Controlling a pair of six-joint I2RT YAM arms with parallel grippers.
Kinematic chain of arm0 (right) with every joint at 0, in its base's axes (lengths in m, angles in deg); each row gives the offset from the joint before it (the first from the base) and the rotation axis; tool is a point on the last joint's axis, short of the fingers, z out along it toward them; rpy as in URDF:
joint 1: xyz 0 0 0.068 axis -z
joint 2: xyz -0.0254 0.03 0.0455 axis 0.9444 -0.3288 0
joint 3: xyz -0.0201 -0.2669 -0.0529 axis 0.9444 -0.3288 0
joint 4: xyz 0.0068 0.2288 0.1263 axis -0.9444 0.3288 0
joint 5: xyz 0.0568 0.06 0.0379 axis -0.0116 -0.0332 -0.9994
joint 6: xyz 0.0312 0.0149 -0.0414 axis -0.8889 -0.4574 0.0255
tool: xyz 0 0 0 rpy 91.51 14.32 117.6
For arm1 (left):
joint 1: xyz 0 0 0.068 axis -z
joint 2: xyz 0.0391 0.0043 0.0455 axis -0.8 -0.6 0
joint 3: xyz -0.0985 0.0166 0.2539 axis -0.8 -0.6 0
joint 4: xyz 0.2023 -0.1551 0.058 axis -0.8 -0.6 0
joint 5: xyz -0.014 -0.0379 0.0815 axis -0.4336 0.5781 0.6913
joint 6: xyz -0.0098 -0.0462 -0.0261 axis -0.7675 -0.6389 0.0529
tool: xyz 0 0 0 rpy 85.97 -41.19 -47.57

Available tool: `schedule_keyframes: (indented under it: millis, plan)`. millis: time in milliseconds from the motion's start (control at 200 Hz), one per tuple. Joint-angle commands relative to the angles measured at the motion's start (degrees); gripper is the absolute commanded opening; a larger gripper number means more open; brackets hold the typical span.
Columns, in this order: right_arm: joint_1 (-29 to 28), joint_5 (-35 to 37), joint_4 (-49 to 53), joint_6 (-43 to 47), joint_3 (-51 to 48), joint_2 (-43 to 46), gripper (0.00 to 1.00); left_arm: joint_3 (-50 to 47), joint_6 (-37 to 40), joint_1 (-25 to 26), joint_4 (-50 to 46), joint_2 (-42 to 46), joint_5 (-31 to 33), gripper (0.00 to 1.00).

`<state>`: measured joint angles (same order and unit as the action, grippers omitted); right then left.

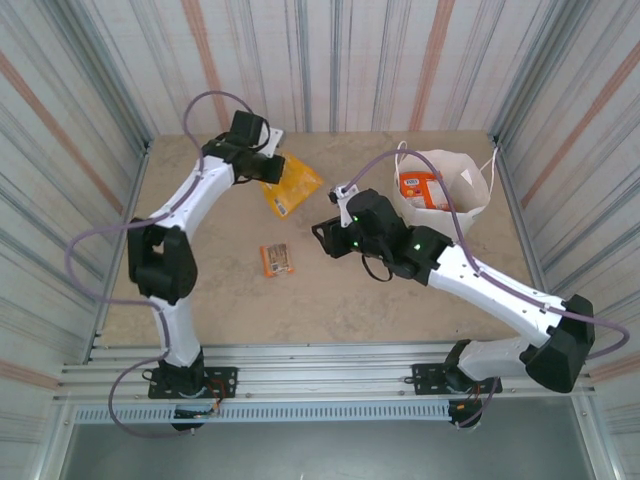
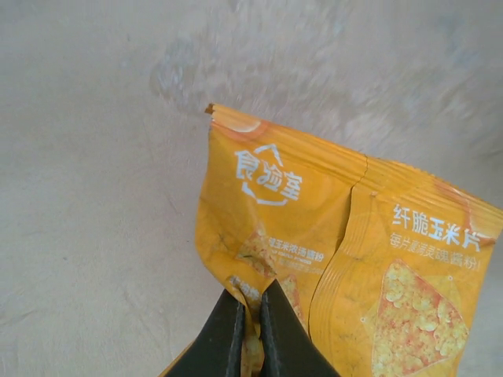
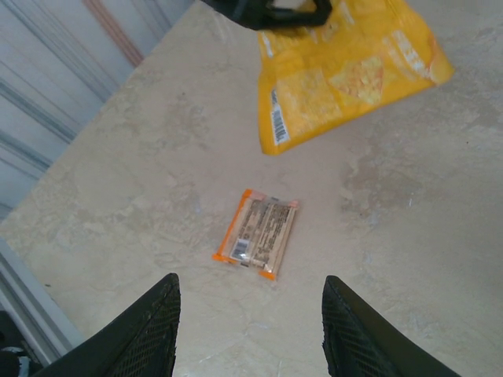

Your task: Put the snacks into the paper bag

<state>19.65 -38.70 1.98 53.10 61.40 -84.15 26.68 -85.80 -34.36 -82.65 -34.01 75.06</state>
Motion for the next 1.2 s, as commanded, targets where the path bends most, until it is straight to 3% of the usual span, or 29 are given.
schedule_keyframes:
  millis: [0,266,767,1198]
  plan:
    - [1.0,-0.4,-3.8,-2.3,-1.8,2.1,0.50,-6.3,-9.1,0.5,4.5,7.3,-3.8,0.00]
    - [2.4,-3.4,-7.5,-5.0,-4.4,2.9,0.50,-21.6,-21.0,2.1,16.6,22.7,-8.6,0.00]
    - [2.8,-3.2,-15.4,-13.3,-9.9,3.6,0.54,-41.7,-38.3,6.9,34.2,36.6,-10.3,0.00]
    - [2.8,-2.6,-18.8,-17.1,-11.1,2.7,0.58,-42.5,-39.4,8.5,35.2,38.4,-10.6,0.00]
